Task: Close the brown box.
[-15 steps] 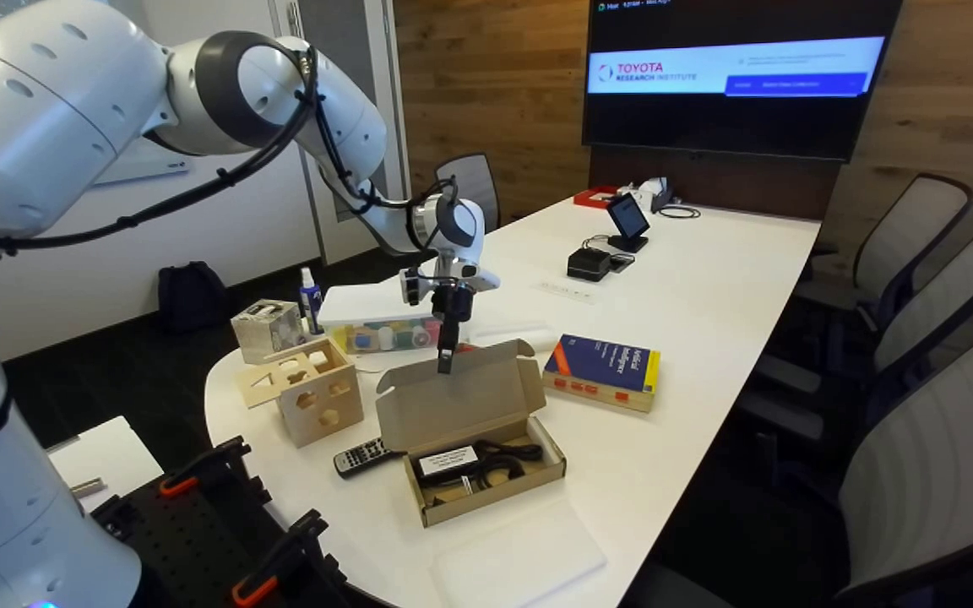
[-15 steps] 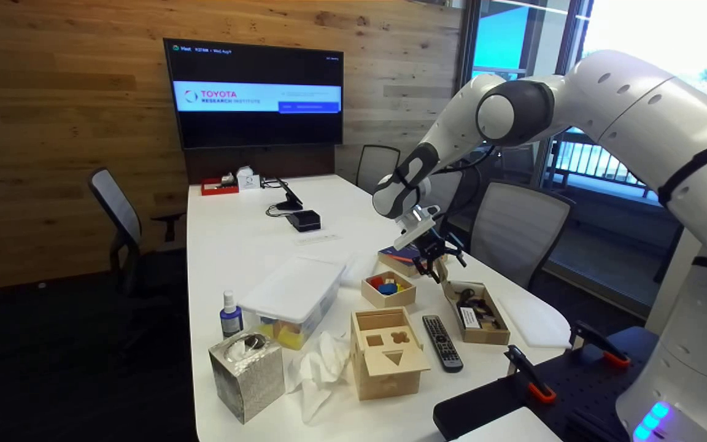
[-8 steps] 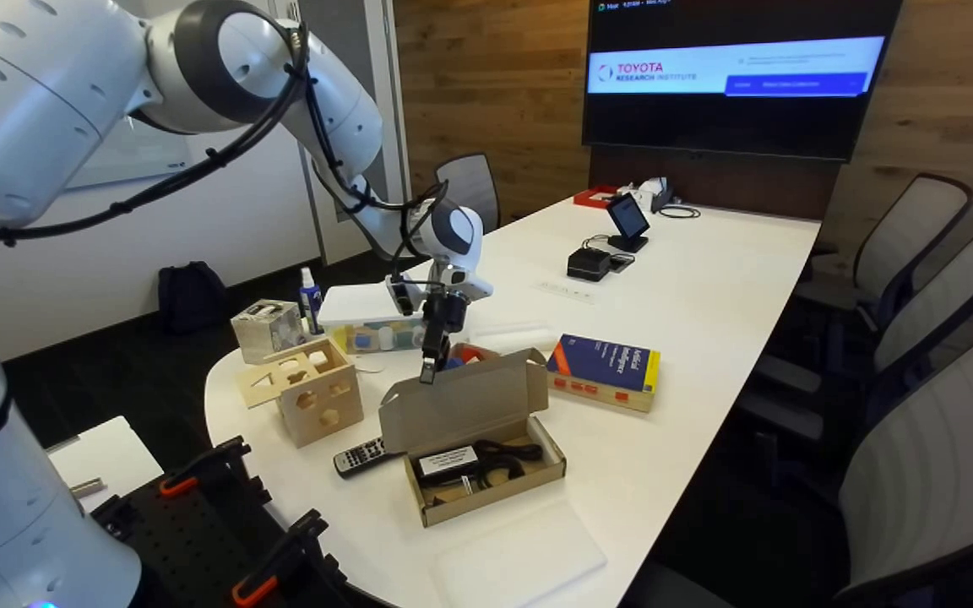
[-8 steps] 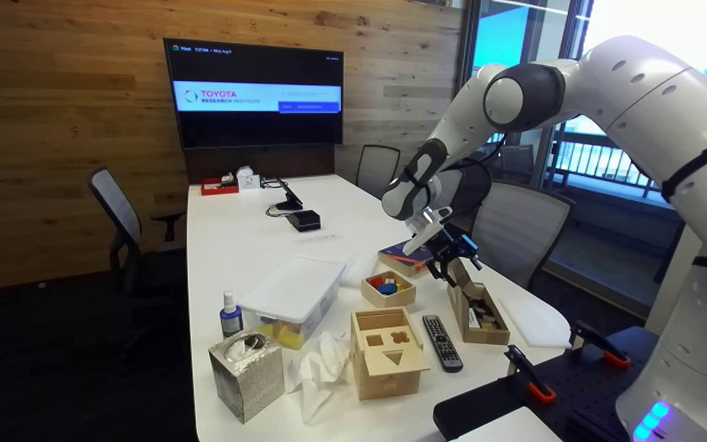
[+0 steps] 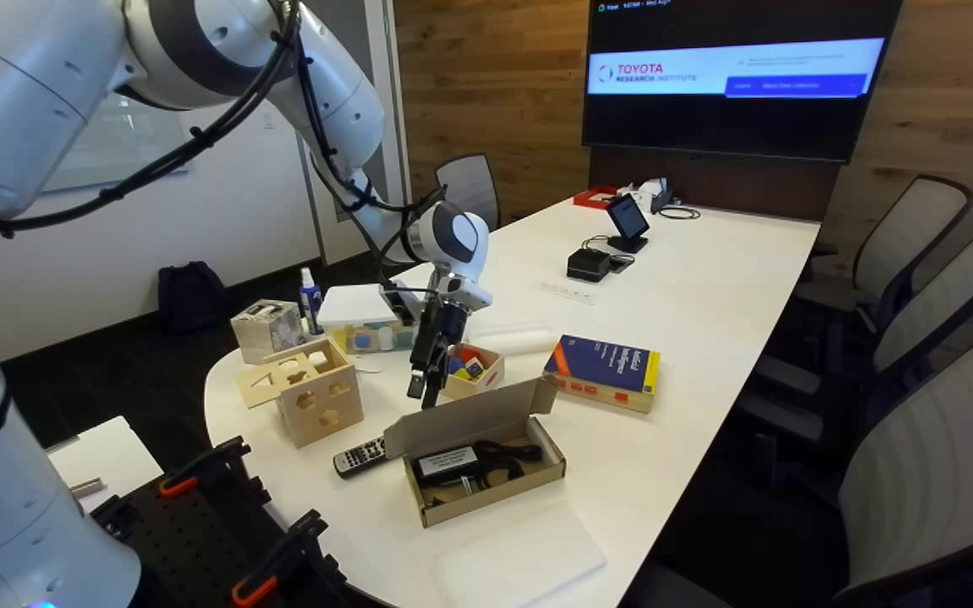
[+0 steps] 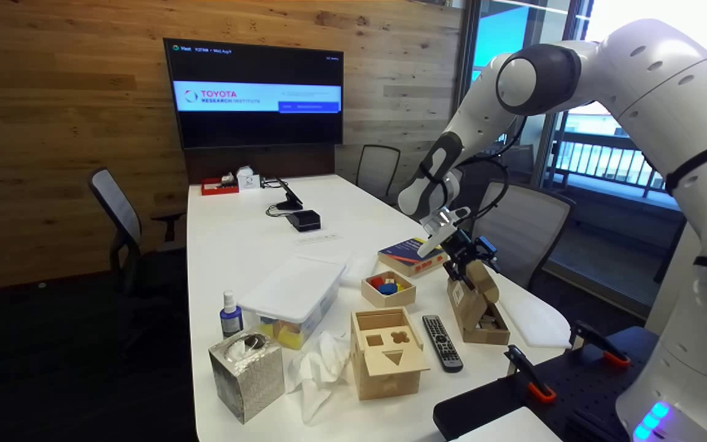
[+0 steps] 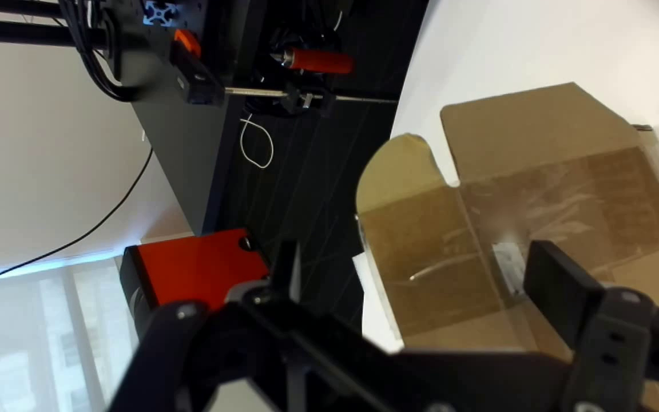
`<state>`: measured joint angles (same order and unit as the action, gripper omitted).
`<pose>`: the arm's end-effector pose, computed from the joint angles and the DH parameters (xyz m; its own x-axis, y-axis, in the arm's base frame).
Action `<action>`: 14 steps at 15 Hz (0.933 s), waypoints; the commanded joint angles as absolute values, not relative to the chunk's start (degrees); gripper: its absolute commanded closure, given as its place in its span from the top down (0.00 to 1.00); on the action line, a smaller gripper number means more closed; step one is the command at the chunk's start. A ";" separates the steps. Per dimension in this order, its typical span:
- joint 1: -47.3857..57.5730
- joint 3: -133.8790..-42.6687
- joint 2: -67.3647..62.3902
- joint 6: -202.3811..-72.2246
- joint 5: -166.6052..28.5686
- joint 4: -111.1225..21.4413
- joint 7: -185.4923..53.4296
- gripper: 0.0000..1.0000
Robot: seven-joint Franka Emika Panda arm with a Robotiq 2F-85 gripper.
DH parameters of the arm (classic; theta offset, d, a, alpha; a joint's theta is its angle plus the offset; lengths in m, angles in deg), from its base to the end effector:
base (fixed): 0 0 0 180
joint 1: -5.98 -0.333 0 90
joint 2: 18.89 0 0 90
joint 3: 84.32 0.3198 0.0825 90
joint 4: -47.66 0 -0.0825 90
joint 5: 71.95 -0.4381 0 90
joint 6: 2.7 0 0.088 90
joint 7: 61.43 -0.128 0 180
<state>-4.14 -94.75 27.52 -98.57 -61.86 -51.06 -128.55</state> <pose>0.5734 -0.0305 0.0423 0.4331 -0.8978 -0.0797 -0.5345 -0.3270 0.7793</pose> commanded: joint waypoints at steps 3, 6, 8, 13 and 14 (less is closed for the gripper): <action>-1.30 -94.86 26.27 -104.79 -61.54 -55.65 -130.75 1.00; -0.22 -95.24 26.79 -107.90 -61.58 -56.10 -131.10 1.00; 0.56 -95.47 27.49 -110.85 -61.80 -55.99 -131.21 1.00; 2.37 -96.08 30.36 -116.85 -62.46 -54.58 -129.99 1.00; 2.66 -96.21 30.92 -117.72 -62.59 -54.38 -129.86 1.00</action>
